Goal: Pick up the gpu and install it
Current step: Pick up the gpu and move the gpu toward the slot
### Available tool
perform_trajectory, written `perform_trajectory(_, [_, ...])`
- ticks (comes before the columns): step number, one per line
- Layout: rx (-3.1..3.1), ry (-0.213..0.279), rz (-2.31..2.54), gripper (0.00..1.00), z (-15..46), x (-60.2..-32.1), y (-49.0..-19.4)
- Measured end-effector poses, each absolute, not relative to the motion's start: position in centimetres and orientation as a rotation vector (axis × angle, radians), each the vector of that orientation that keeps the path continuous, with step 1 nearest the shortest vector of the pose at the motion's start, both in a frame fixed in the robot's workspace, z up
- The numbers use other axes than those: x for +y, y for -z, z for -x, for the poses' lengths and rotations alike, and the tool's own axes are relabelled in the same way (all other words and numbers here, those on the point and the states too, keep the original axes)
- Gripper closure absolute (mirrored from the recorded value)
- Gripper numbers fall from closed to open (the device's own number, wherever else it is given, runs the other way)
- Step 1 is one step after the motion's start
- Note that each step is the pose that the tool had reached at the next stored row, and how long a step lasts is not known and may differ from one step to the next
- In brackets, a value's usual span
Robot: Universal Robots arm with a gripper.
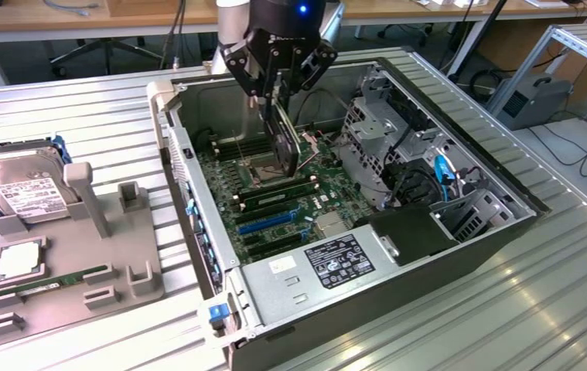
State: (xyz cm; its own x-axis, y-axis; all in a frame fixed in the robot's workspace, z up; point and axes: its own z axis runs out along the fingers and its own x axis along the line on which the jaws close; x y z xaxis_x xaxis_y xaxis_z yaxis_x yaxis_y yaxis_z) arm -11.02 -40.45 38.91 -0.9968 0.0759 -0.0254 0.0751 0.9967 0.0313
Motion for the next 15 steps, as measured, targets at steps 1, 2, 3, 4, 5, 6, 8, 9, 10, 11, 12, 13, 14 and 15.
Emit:
perform_trajectory(1, [3.112,-0.047,-0.118,0.73,11.01,-40.45,-38.89])
perform_trajectory(2, [3.112,-0.047,-0.118,0.73,10.99,-40.45,-38.87])
perform_trajectory(3, [3.112,-0.047,-0.118,0.73,10.98,-40.45,-38.85])
perform_trajectory(4, [3.112,-0.047,-0.118,0.73,10.96,-40.45,-38.82])
perform_trajectory(5, [3.112,-0.047,-0.118,0.73,10.95,-40.45,-38.79])
perform_trajectory(6, [3.112,-0.047,-0.118,0.73,10.93,-40.45,-38.77])
perform_trajectory(8, [3.112,-0.047,-0.118,0.73,10.88,-40.45,-38.71])
perform_trajectory(9, [3.112,-0.047,-0.118,0.73,10.85,-40.45,-38.68])
perform_trajectory(10, [3.112,-0.047,-0.118,0.73,10.82,-40.45,-38.64])
perform_trajectory(11, [3.112,-0.047,-0.118,0.73,10.76,-40.46,-38.60])
perform_trajectory(12, [3.112,-0.048,-0.118,0.73,10.72,-40.46,-38.57])
perform_trajectory(13, [3.112,-0.048,-0.118,0.73,10.67,-40.46,-38.53])
perform_trajectory(14, [3.112,-0.047,-0.118,0.73,10.62,-40.45,-38.49])
perform_trajectory(15, [3.112,-0.047,-0.118,0.73,10.57,-40.45,-38.45])
